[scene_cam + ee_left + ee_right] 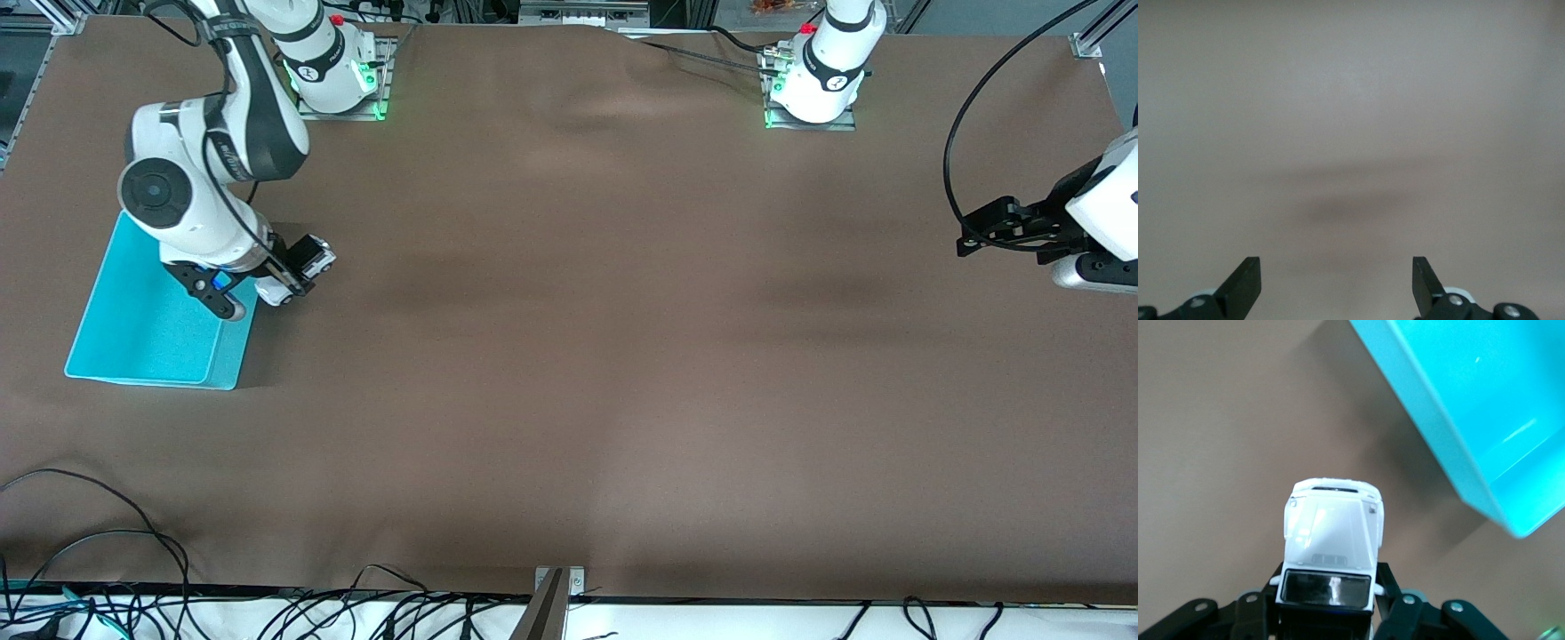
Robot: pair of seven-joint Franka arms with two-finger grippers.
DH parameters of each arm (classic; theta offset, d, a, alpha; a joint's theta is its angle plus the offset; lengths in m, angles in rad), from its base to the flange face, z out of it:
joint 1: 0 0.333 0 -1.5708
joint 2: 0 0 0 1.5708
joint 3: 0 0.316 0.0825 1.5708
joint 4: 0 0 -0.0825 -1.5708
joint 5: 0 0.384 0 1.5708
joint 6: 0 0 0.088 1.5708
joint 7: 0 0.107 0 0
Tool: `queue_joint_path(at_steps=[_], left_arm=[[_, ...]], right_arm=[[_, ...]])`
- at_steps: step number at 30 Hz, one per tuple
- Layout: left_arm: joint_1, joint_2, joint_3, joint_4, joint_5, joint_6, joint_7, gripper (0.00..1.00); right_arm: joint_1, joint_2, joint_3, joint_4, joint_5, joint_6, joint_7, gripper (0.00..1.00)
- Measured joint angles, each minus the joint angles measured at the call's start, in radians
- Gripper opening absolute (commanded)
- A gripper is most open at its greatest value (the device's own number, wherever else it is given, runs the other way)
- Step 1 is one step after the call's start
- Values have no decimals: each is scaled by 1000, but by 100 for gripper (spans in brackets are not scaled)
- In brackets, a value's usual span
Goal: Wind and store white jeep toy
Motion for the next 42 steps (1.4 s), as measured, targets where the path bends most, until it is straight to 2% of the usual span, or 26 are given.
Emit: queue_joint_path(at_steps=[11, 26, 33, 42], left_arm=[[0, 0, 0, 0, 0, 0, 0, 100], [0, 0, 0, 0, 0, 0, 0, 100], [1, 0, 0, 0, 0, 0, 0, 100], [1, 0, 0, 0, 0, 0, 0, 100]], right_arm=[[-71, -30, -99, -30, 0, -12, -355, 0], [-121, -32, -326, -80, 0, 19, -837, 0], [-138, -3, -381, -162, 0, 169, -995, 0], [-164, 85, -390, -207, 0, 299, -1100, 0]])
